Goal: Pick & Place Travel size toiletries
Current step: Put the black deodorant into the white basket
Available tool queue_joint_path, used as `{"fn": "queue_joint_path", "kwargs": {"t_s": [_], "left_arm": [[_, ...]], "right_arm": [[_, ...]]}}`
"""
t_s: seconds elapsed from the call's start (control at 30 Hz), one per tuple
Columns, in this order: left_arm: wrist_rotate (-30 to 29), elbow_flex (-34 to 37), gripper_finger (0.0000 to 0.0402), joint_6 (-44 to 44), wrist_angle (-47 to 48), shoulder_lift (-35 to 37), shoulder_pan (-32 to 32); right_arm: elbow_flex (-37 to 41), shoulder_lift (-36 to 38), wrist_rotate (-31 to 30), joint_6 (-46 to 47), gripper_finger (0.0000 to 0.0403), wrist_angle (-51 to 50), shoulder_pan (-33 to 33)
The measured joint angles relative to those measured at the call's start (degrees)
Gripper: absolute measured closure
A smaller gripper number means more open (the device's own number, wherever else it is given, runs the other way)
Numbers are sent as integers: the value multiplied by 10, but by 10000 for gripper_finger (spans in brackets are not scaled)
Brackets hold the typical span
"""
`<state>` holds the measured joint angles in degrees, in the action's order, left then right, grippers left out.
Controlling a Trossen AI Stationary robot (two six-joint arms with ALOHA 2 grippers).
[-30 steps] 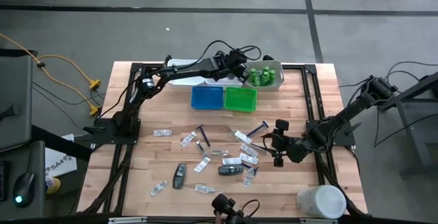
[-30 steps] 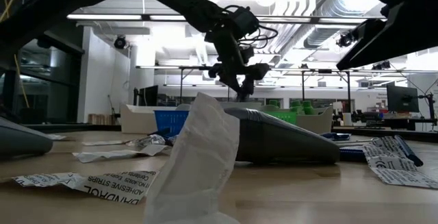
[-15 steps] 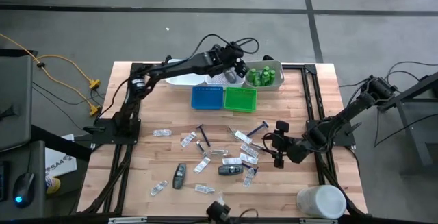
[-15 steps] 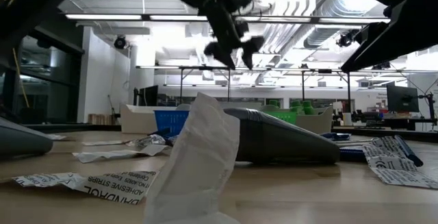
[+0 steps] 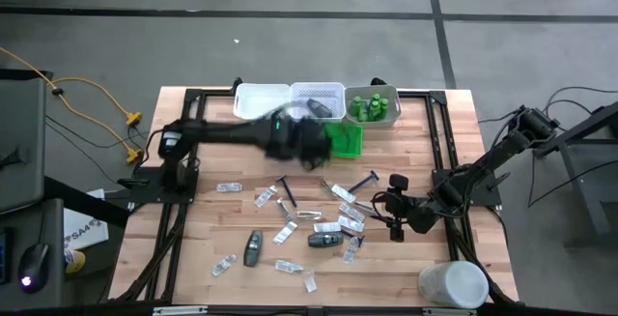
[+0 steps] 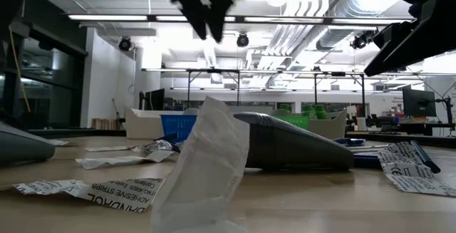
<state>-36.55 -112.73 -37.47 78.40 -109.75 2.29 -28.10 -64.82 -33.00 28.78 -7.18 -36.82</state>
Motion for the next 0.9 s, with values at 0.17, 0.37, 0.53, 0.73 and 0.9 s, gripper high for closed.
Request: {"fn": "queue_joint_path", "kwargs": {"t_s": [0.17, 0.37, 0.53, 0.73, 0.9], "left_arm": [[1, 0, 164, -132, 99, 0, 104], [25, 9, 164, -259, 118, -1, 192], [90, 13, 164, -351, 114, -1, 235], [179, 70, 164, -454, 116, -1, 254], [271, 120, 164, -491, 114, -1, 256]], "right_arm": [[0, 0, 7, 0, 202, 0, 0], [0, 0, 27, 6, 202, 0, 0], [0, 0, 43, 14, 202, 0, 0], [0, 0, 63, 14, 202, 0, 0], [0, 0, 70, 14, 202, 0, 0]]}}
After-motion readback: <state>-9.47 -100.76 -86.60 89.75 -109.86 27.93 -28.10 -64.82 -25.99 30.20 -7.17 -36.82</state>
